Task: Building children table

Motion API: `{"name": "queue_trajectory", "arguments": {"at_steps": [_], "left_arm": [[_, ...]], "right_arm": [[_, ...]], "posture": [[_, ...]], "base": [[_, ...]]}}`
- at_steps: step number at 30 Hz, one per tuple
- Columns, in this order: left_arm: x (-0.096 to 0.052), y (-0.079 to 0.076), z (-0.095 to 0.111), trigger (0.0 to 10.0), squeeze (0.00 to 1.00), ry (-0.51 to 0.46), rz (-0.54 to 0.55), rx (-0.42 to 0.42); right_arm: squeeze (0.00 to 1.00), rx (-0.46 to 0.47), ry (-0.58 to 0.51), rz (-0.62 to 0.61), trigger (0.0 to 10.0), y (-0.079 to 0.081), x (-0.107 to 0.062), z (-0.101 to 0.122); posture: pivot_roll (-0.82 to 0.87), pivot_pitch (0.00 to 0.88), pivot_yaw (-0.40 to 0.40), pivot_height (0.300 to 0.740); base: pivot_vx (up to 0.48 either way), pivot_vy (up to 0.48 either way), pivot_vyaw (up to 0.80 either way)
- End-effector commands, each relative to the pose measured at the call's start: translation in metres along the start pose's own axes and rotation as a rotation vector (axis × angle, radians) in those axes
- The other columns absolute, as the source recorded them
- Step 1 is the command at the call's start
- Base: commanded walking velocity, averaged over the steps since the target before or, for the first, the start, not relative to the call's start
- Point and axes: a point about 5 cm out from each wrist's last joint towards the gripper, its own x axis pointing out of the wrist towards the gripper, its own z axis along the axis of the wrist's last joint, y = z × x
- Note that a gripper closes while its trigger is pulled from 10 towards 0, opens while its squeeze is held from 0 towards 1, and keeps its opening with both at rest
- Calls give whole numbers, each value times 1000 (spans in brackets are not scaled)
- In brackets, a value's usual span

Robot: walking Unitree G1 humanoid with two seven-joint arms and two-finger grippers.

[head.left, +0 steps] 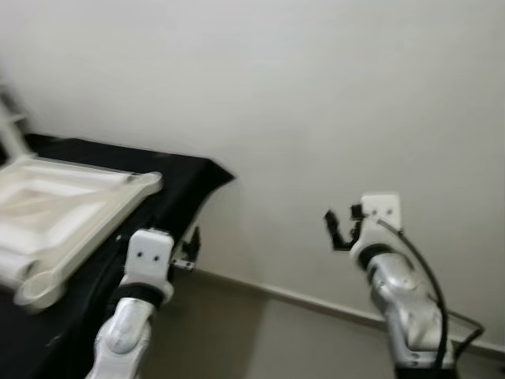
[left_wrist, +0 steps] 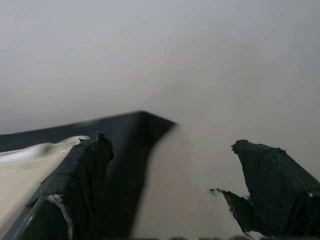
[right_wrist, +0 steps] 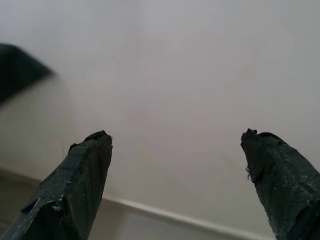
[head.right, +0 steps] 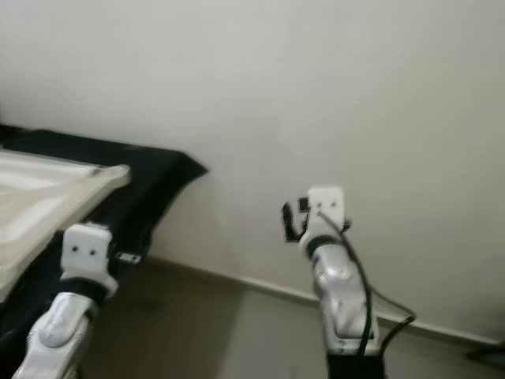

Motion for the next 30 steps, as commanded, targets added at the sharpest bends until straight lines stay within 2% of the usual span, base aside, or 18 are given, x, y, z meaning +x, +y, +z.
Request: {"name": "queue_trajectory", "arguments": {"at_steps": [1,9,11,16,20,24,30], "left_arm": [[-3,-1,-5,10000,0,26,-18,19],[-13,4,-11,10000,0,57,11,34],[-18,7,-14,10000,0,74,43,46],[-25,9,-15,10000,0,86,72,53],[-29,9,-19,10000,0,96,61,87],[-25,12,-20,10000,0,88,77,111],[-16,8,-19,10000,0,54,40,152]], "right_arm": [[0,-13,11,2,10000,-1,-7,-1],[0,-22,72,-107,10000,-20,-29,-12],[0,-33,82,-122,10000,-24,-41,-13],[0,-60,61,-24,10000,-14,-44,-12],[0,-82,72,-1,10000,-9,-45,-11],[0,-117,85,-5,10000,-9,-47,-7],[0,-90,130,-19,10000,-11,-49,-13]], "posture": [[-63,0,1,740],[-79,0,8,740],[-84,0,10,740],[-80,0,8,740],[-72,0,-2,740],[-80,0,4,740],[-85,0,9,740]], "base": [[0,0,0],[0,0,0],[0,0,0],[0,0,0],[0,0,0],[0,0,0],[0,0,0]]}}
